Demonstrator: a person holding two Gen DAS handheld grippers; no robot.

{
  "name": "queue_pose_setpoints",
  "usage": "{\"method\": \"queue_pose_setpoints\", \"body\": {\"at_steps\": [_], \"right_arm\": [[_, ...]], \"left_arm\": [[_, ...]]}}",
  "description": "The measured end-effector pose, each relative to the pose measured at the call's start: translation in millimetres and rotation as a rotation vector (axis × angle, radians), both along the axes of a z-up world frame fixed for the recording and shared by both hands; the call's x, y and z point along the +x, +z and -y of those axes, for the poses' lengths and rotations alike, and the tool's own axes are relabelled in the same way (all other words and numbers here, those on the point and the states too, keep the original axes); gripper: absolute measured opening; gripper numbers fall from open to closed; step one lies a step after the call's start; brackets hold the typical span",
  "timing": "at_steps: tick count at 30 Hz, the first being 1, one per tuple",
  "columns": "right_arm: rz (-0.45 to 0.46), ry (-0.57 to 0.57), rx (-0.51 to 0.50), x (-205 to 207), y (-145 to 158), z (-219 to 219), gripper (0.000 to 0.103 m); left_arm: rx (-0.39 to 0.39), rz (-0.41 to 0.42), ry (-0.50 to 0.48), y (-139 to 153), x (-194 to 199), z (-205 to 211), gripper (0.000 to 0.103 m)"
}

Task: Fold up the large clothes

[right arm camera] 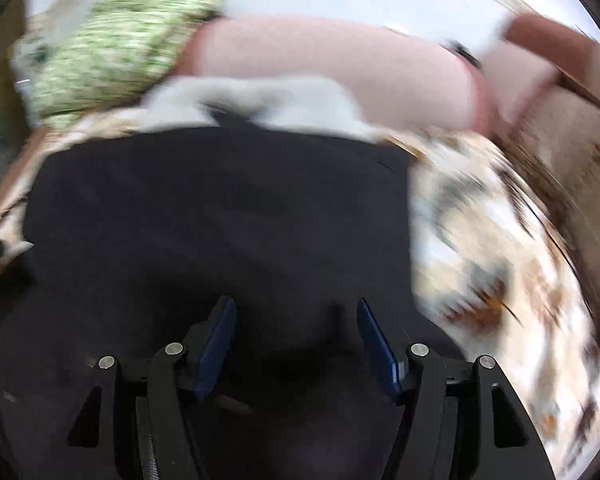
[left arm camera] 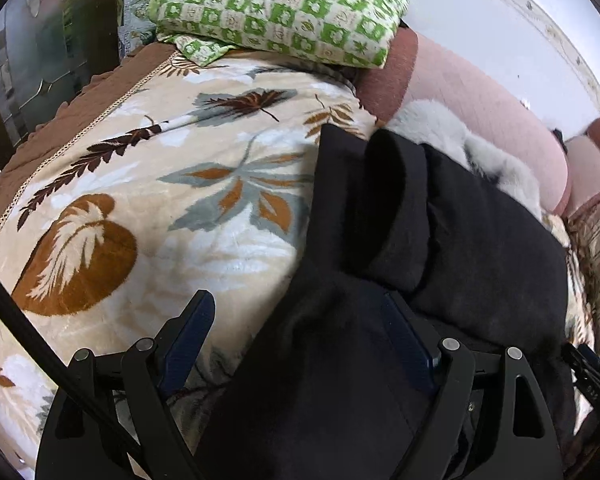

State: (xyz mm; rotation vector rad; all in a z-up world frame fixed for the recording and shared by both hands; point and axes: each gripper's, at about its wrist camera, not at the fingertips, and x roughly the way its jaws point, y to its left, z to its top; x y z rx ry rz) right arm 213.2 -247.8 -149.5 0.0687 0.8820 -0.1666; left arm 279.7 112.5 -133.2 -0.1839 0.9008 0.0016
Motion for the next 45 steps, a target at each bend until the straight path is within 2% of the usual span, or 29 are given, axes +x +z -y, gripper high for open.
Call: {"method": "queue_pose_setpoints", "body": {"at_steps": [2, 6, 10, 14, 18, 23, 25, 28, 29, 31, 34, 36, 37, 41, 45], "right_arm": [[-0.022, -0.086, 0.052, -15.8, -9.0, 32.8, 0.067], [-0.026, -0.240, 0.236, -64.3, -24.2, 99.6, 0.067], [-0.004, -0.289, 0.278, -101.7, -22.4, 127.1, 0.068], [0.018, -0.305, 0.353, -134.0, -27.5, 149.6, 0.072], [0.031, -0.293, 0.497, -150.4, -43.1, 162.7, 0.073], [0.015, -0.255, 0.681, -148.9, -71.5, 165.3, 0.074], [0.035, -0.249, 0.715, -151.3, -73.5, 165.3, 0.076], [0.039, -0.203, 0.799, -150.7, -76.8, 162.4, 0.076], [0.027, -0.182, 0.840, -149.3, -81.7, 159.0, 0.076], [0.028, -0.163, 0.844, -149.7, -81.9, 152.7, 0.077], [0.023, -0.109, 0.866, -151.4, -80.5, 142.9, 0.077], [0.020, -0.077, 0.891, -155.3, -81.9, 135.2, 0.077], [0.020, -0.065, 0.905, -156.7, -82.0, 133.3, 0.077], [0.029, -0.017, 0.958, -167.9, -83.5, 126.3, 0.077], [0.034, 0.038, 0.993, -181.4, -82.4, 118.7, 0.077]], "left_arm": [[0.017, -0.003, -0.015, -0.9, -3.4, 4.8, 0.084], [0.050, 0.028, -0.066, 2.3, -14.3, 14.4, 0.084], [0.075, 0.026, -0.105, 2.6, -22.5, 19.7, 0.084], [0.049, -0.032, -0.139, -2.3, -30.3, 12.2, 0.084], [-0.071, -0.063, -0.125, -7.8, -47.8, -14.6, 0.084], [-0.257, -0.120, -0.088, -24.1, -64.6, -50.1, 0.084], [-0.328, -0.132, -0.095, -30.3, -67.9, -57.4, 0.084], [-0.447, -0.196, -0.135, -47.7, -63.5, -60.1, 0.084], [-0.464, -0.212, -0.134, -53.7, -61.8, -59.3, 0.084], [-0.475, -0.196, -0.147, -55.3, -64.4, -55.4, 0.083], [-0.517, -0.179, -0.232, -51.5, -73.5, -45.6, 0.080], [-0.488, -0.150, -0.263, -47.2, -84.9, -38.5, 0.074], [-0.498, -0.143, -0.276, -46.4, -90.9, -37.5, 0.074], [-0.562, -0.123, -0.288, -47.2, -111.8, -43.6, 0.073], [-0.660, -0.169, -0.277, -67.0, -128.1, -55.6, 0.073]]}}
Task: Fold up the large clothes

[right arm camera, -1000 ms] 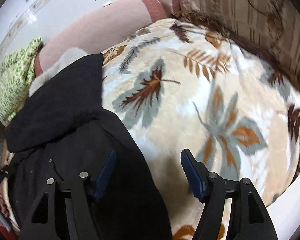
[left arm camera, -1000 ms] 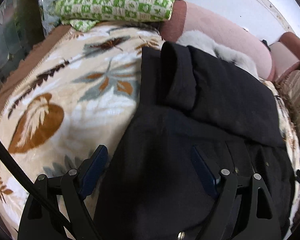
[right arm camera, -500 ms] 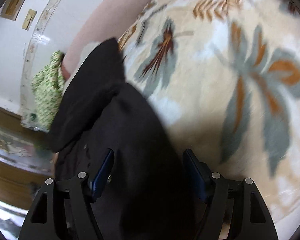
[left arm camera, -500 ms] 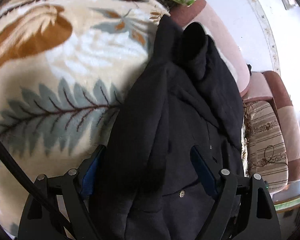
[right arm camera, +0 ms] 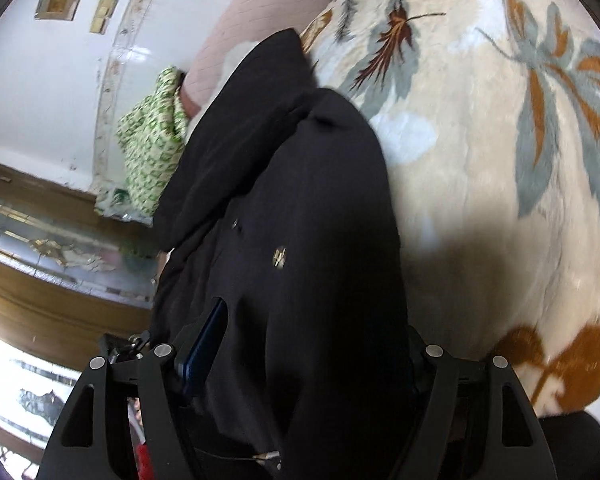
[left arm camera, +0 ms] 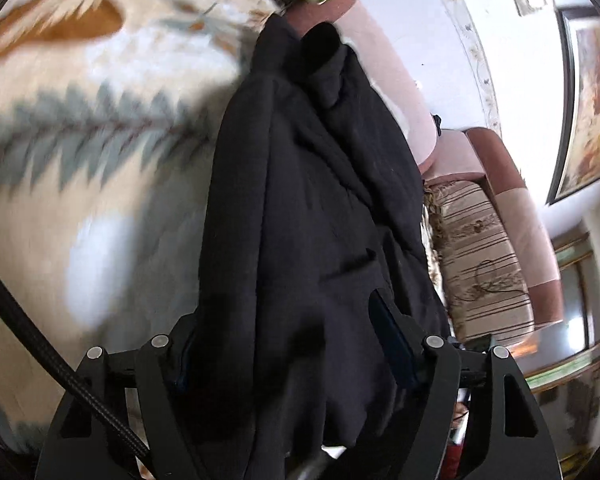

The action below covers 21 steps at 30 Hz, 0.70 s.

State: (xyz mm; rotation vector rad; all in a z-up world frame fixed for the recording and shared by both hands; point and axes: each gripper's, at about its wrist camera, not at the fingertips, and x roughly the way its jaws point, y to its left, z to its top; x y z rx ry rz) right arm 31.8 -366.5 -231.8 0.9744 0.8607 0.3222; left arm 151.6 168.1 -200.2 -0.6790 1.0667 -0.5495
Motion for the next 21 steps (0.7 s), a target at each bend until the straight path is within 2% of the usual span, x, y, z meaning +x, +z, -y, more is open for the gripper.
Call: {"method": "queue_pose_setpoints", "body": {"at_steps": [2, 4, 9, 11, 14, 15, 16, 17, 18, 19, 21], "right_arm": [[-0.005, 0.035, 0.014, -3.9, -2.0, -5.7, 0.077], [-0.014, 0.085, 0.022, -5.7, -5.7, -17.8, 0.078], [-0.001, 0.097, -0.149, -9.5, 1.3, -48.7, 0.078], [0.011, 0.082, -0.171, -10.2, 1.4, -55.0, 0.078], [0.030, 0.051, -0.184, -6.5, 3.6, -60.3, 0.068], [0.022, 0.030, -0.180, -4.4, 2.6, -59.4, 0.058], [0.013, 0.015, -0.170, -4.7, 1.1, -57.8, 0.046], [0.000, 0.000, -0.152, -3.1, -2.5, -55.3, 0.041], [-0.010, -0.011, -0.131, -1.4, -5.1, -52.6, 0.034], [-0.009, -0.013, -0.124, 0.1, -4.6, -52.1, 0.028], [0.034, -0.011, -0.142, -1.5, 10.1, -51.2, 0.022]], "left_arm": [[-0.017, -0.042, 0.013, -10.5, -1.9, -2.2, 0.073], [-0.004, -0.036, 0.014, -9.7, -2.0, 0.9, 0.073], [0.089, 0.025, -0.005, -3.5, -15.2, 19.3, 0.077], [0.106, 0.037, -0.027, -3.5, -22.2, 28.1, 0.077], [0.171, 0.069, -0.038, -2.1, -32.4, 41.4, 0.077], [0.211, 0.077, -0.032, -0.5, -34.6, 46.3, 0.073], [0.258, 0.070, -0.009, 1.3, -34.8, 49.4, 0.064], [0.283, 0.051, 0.009, 1.8, -30.7, 51.6, 0.037], [0.273, 0.018, 0.026, 4.0, -27.3, 50.5, 0.027], [0.252, 0.000, 0.055, 9.8, -25.6, 47.2, 0.024], [0.239, 0.029, 0.079, 26.5, -28.3, 44.3, 0.020]]}}
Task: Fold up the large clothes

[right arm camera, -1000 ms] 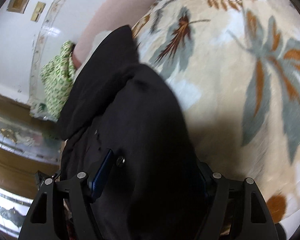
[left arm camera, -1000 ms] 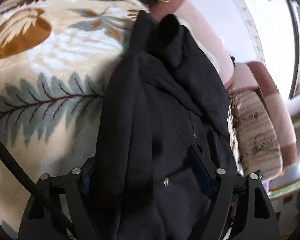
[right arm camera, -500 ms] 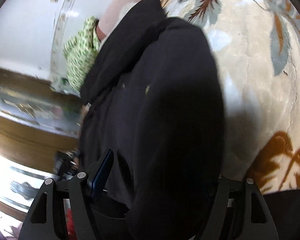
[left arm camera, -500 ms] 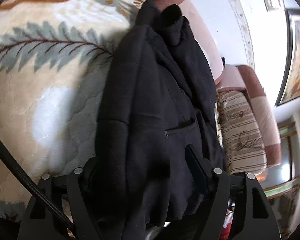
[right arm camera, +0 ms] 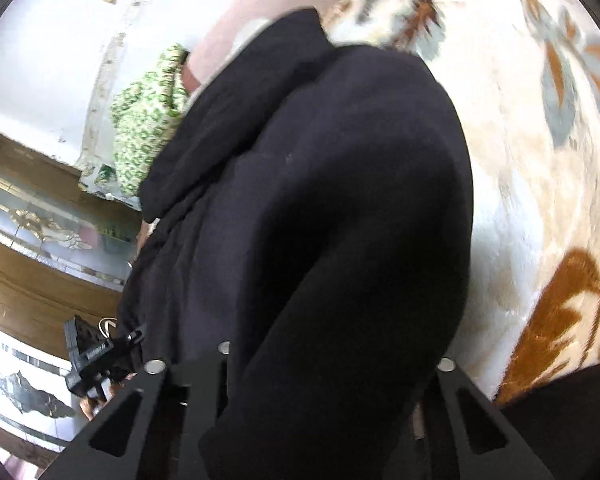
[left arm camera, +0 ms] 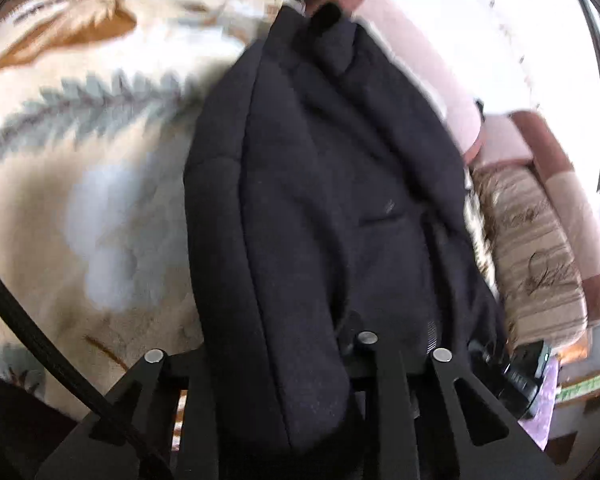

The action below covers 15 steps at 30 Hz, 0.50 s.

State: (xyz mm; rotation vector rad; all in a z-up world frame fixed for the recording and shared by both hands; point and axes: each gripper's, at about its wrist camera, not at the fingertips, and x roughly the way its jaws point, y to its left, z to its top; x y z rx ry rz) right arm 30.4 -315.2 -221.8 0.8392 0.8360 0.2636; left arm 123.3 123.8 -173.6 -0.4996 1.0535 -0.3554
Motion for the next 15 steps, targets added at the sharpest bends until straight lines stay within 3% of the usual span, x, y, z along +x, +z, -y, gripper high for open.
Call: {"method": "queue_pose_setpoints", "body": {"at_steps": [4, 6, 9, 12, 15], "right_arm": [[0.158, -0.001, -0.028, -21.6, 51.0, -0.5, 0.018], [0.217, 0.010, -0.017, -34.0, 70.0, -1.1, 0.018], [0.232, 0.039, -0.034, -45.4, 72.4, -6.0, 0.018], [0.167, 0.055, -0.121, -42.2, 52.9, -14.6, 0.018], [0.099, 0.061, -0.138, -44.9, 26.8, -5.1, 0.018]], "left_arm": [[0.078, 0.148, -0.016, 51.5, -28.5, 9.9, 0.017], [0.100, 0.177, -0.033, 58.4, -44.2, 11.5, 0.017], [0.130, 0.163, -0.037, 44.7, -61.3, 9.5, 0.017], [0.190, 0.106, -0.015, 11.4, -67.0, 2.8, 0.018], [0.165, 0.074, -0.007, -1.2, -66.8, -9.0, 0.019]]}}
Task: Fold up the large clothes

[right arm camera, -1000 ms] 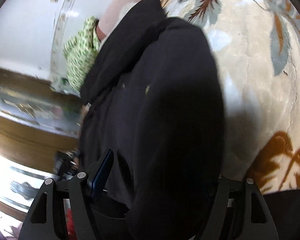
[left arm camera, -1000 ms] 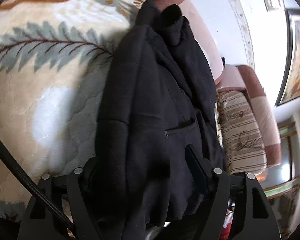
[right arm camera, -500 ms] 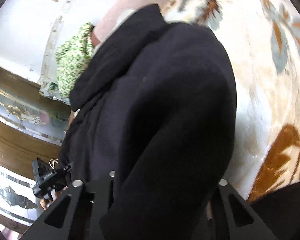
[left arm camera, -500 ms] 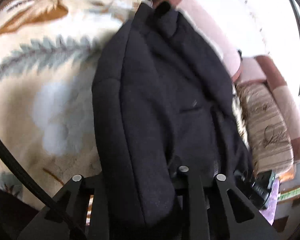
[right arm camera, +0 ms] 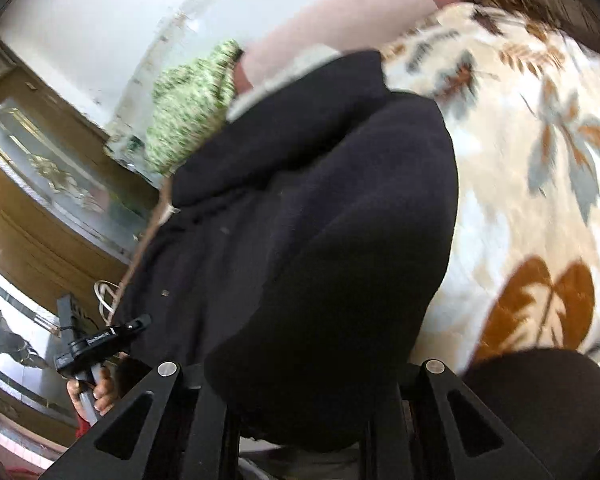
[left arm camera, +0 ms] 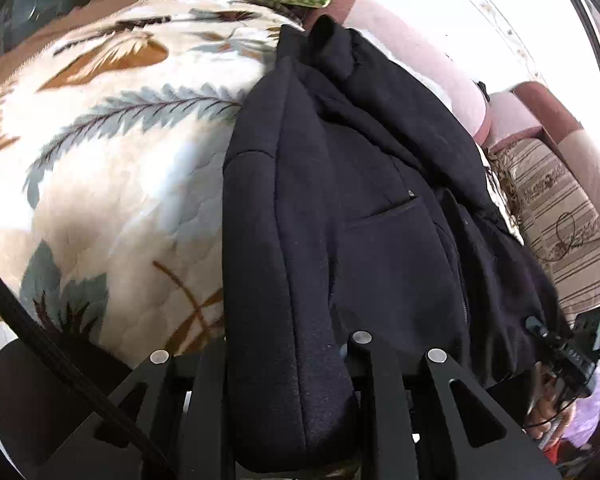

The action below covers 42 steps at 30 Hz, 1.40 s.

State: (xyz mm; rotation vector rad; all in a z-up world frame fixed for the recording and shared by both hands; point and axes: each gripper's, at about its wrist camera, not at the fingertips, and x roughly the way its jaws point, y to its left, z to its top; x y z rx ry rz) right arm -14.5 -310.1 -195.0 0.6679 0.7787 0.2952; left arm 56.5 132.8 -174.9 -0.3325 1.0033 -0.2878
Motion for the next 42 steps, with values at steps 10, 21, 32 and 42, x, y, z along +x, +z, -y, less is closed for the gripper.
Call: {"method": "queue_pose_setpoints", "body": {"at_steps": [10, 21, 32, 42], "right_arm": [[0.120, -0.011, -0.003, 33.4, 63.6, 18.6, 0.018], [0.189, -0.229, -0.014, 184.6, 111.9, 29.3, 0.018], [-0.003, -0.272, -0.041, 339.8, 47.4, 45.7, 0.020], [-0.070, -0.242, 0.112, 376.7, 4.0, 69.5, 0.020]], "left_arm": [[0.047, 0.212, -0.005, 97.3, 58.2, 26.0, 0.019], [0.094, 0.176, 0.186, 133.9, 238.4, 48.3, 0.019], [0.220, -0.010, 0.266, 67.8, 384.9, 79.3, 0.024], [0.212, -0.047, 0.298, 34.0, 415.6, 86.9, 0.032]]}}
